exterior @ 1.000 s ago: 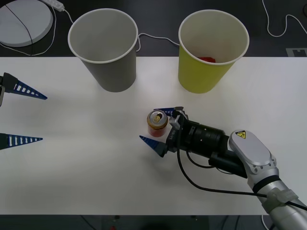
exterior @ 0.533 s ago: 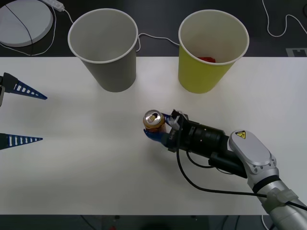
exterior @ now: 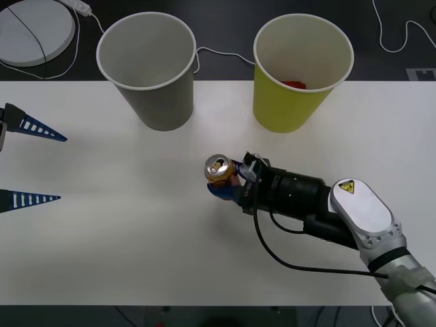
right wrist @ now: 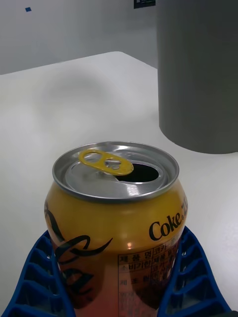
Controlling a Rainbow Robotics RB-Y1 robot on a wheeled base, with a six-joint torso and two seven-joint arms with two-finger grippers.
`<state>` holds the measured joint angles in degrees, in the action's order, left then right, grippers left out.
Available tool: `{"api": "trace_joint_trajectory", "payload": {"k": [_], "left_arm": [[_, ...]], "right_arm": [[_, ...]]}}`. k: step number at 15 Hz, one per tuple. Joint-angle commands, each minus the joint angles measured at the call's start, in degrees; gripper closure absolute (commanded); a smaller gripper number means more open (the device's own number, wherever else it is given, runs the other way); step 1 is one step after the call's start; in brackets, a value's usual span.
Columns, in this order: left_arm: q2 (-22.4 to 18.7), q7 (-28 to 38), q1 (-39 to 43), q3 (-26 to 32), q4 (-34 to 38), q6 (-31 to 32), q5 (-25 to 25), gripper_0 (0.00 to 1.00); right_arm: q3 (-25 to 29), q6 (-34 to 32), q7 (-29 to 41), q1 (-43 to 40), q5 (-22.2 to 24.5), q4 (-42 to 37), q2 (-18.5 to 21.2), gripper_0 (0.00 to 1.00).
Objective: Put the can into the green bin and the plastic bottle into the gray bin
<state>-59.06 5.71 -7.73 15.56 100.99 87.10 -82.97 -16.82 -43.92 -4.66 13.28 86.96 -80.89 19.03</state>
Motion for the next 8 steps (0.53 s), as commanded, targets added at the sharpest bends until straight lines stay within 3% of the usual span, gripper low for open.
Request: {"api": "trace_joint_trajectory", "payload": {"k": [1,4,8], "left_arm": [[0.00,0.00,0.00,0.00,0.00,0.00,0.00,0.00],[0.00,0.00,0.00,0.00,0.00,0.00,0.00,0.00],[0.00,0.00,0.00,0.00,0.00,0.00,0.00,0.00]], "right_arm": [[-0.05,-0.20,12.65,-3.79,8.13,-10.70,3.83,1.00],[-0.05,-3.71,29.35,-6.16,16.92,-22.30,9.89,1.00],[2.67,-9.60,44.65,-7.92,21.05,-33.11,16.92,1.00]]}}
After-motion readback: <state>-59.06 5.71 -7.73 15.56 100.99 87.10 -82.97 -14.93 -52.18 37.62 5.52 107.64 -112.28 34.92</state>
